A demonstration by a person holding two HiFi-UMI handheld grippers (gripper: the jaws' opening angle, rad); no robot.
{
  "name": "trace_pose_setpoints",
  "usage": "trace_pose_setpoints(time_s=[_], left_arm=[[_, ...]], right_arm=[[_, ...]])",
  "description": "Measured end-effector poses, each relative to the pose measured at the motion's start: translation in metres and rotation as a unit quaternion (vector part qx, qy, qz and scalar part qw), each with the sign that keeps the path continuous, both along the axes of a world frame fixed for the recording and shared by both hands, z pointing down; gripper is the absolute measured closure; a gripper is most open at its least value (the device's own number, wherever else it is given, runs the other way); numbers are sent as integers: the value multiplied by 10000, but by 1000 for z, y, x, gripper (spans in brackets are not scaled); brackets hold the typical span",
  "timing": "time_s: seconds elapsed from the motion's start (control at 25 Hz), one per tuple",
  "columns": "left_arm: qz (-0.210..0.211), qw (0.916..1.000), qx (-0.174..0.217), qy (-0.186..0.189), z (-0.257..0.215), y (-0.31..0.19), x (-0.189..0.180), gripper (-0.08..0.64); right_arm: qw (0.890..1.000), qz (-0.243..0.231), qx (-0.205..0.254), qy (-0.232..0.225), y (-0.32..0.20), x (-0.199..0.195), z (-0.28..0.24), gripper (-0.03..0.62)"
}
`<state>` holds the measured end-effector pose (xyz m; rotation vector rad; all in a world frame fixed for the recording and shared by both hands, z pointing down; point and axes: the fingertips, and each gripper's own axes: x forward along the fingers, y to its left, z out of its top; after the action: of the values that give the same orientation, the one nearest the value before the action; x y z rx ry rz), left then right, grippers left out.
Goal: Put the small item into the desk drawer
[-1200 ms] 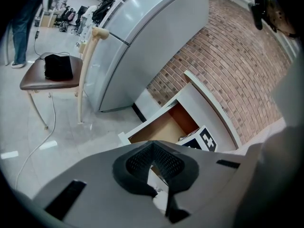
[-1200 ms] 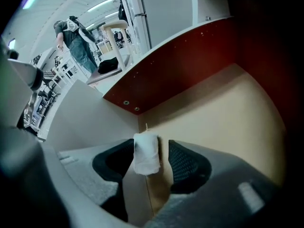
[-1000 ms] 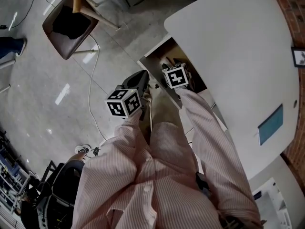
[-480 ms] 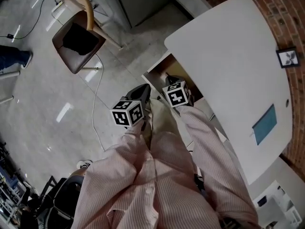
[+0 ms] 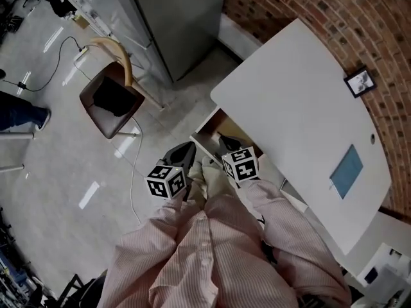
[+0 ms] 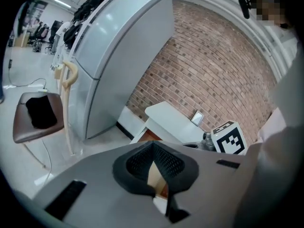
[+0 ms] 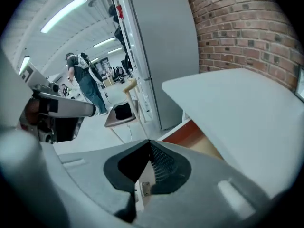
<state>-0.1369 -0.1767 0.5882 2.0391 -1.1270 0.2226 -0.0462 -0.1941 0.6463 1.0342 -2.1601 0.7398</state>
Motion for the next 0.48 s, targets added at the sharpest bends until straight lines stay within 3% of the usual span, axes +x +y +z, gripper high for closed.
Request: trace_pose_setpoints(time_s=[0.28,0.48], left_arm=[[301,9972,681,-107,-58,-13,2,560],[638,9889,1310,-291,-96,-14,3,558]], right_arm=[[9955,227,558,-732,-8,-1,-81,586],[9862,365,996,-1267,-9,-2,-133,586]])
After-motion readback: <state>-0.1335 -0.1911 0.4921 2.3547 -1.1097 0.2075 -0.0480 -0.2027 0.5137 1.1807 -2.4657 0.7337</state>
